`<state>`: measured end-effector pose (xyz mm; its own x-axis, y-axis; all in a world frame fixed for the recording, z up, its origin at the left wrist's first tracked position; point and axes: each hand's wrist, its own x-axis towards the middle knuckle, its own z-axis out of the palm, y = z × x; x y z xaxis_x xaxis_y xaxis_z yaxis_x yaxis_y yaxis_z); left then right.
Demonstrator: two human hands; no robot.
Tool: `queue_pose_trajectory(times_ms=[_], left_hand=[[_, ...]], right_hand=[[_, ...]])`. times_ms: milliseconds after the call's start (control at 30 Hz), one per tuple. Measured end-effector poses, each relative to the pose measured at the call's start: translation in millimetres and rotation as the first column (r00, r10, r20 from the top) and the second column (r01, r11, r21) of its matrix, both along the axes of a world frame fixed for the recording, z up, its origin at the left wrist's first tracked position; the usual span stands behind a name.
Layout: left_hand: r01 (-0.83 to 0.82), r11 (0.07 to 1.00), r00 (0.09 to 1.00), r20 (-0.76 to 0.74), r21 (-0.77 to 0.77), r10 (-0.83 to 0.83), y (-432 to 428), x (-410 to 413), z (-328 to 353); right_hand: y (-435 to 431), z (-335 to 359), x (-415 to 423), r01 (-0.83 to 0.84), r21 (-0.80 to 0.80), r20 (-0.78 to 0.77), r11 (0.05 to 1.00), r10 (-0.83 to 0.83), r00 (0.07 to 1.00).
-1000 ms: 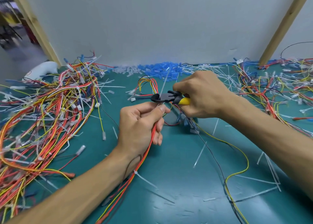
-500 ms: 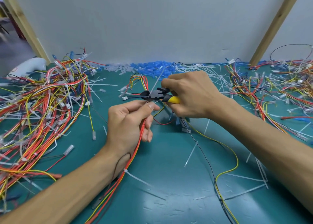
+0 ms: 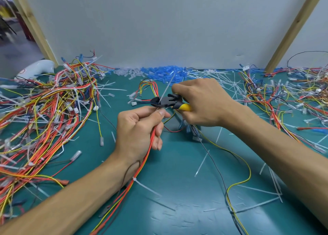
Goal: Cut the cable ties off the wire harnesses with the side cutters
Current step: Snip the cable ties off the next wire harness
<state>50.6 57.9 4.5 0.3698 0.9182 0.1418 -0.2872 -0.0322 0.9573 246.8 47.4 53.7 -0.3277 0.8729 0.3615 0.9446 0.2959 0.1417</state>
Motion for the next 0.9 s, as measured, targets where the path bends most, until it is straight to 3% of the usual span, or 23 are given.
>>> queue_pose_trajectory(times_ms=[333, 767, 900], left_hand=[[-0.024, 0.999, 0.999, -0.030, 0.046, 0.025, -1.7, 2.1, -4.7], [-0.030, 0.999, 0.999, -0.012, 0.036, 0.031, 3.0, 0.8, -4.5], [-0.048, 0.998, 0.998, -0.027, 0.041, 0.049, 0.0, 1.5, -7.2]], right_hand=[[0.2, 0.2, -0.7, 0.009, -0.068, -0.028, 0.998, -0.010, 1.000], [0.9, -3.7, 2.7, -0.034, 0.104, -0.038, 0.994, 0.038, 0.999], [0.0, -1.8, 1.3, 0.018, 0.006, -0.060, 1.000, -0.017, 0.998]])
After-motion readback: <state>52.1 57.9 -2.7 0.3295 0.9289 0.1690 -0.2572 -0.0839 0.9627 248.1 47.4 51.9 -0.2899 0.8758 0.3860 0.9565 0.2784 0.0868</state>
